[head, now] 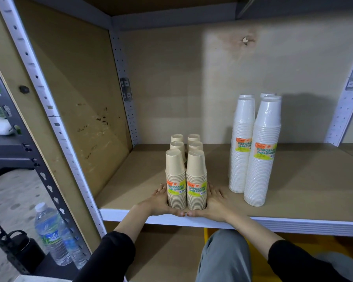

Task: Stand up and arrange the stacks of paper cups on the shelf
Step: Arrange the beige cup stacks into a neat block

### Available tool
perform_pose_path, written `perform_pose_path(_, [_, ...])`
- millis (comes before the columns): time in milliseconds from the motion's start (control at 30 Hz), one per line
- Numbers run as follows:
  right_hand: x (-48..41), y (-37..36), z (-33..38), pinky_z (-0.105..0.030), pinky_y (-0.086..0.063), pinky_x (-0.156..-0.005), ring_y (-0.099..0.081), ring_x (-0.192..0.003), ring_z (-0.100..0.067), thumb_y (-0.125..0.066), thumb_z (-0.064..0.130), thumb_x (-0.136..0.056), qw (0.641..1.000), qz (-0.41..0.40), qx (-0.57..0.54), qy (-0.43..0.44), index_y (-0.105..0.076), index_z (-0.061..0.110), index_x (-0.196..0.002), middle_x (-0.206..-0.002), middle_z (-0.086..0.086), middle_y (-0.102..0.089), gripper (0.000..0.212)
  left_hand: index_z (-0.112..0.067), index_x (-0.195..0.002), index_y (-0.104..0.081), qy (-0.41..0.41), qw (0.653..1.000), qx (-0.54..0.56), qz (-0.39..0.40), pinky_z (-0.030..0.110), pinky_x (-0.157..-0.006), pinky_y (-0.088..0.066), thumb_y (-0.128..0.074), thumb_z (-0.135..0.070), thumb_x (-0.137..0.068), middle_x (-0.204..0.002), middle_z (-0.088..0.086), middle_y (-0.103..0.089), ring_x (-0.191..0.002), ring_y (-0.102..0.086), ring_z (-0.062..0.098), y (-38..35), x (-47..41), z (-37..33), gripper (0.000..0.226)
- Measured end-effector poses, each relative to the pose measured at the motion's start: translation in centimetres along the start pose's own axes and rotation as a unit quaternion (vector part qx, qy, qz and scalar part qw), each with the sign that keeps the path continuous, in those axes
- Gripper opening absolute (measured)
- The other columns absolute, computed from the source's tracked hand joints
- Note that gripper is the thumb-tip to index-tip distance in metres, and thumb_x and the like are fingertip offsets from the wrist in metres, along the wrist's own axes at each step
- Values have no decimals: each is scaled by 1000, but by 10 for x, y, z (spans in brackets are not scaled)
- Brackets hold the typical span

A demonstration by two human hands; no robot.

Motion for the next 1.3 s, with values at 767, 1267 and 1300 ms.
perform_pose_path(767, [14,3,-9,-37,-8,-121,-3,-148,-20,-59,70,-68,998,-15,54,0,-1,14,-150,-160,-5,-1,115,-21,-151,-7,27,997,-56,-33,40,-121,-4,-68,-56,-71,-160,3,-5,-148,-3,23,2,23,-4,106])
perform_pose_path(1267, [89,32,-35,-23,-41,-99,-54,-122,-12,-50,31,-93,987,-158,13,3,-61,18,-123,-132,6,-59,35,-21,-133,-48,-13,974,-97,-206,25,-100,-40,-39,-27,-97,-140,-8,-49,-131,-43,10,-31,102,-76,38])
perform_pose_path(1300, [93,34,-39,-23,-42,-97,-56,-118,-12,-50,30,-93,986,-168,8,-1,-64,18,-120,-129,6,-62,33,-21,-133,-48,-28,974,-96,-203,25,-100,-40,-39,-26,-97,-139,-8,-50,-130,-43,10,-35,98,-86,38])
Point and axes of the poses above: each hand's wrist, its own x-axis away from the middle knuckle, its own y-axis out of the back of the hand, z = x × y, the point moved 6 cm from there along -x, towards the middle knuckle
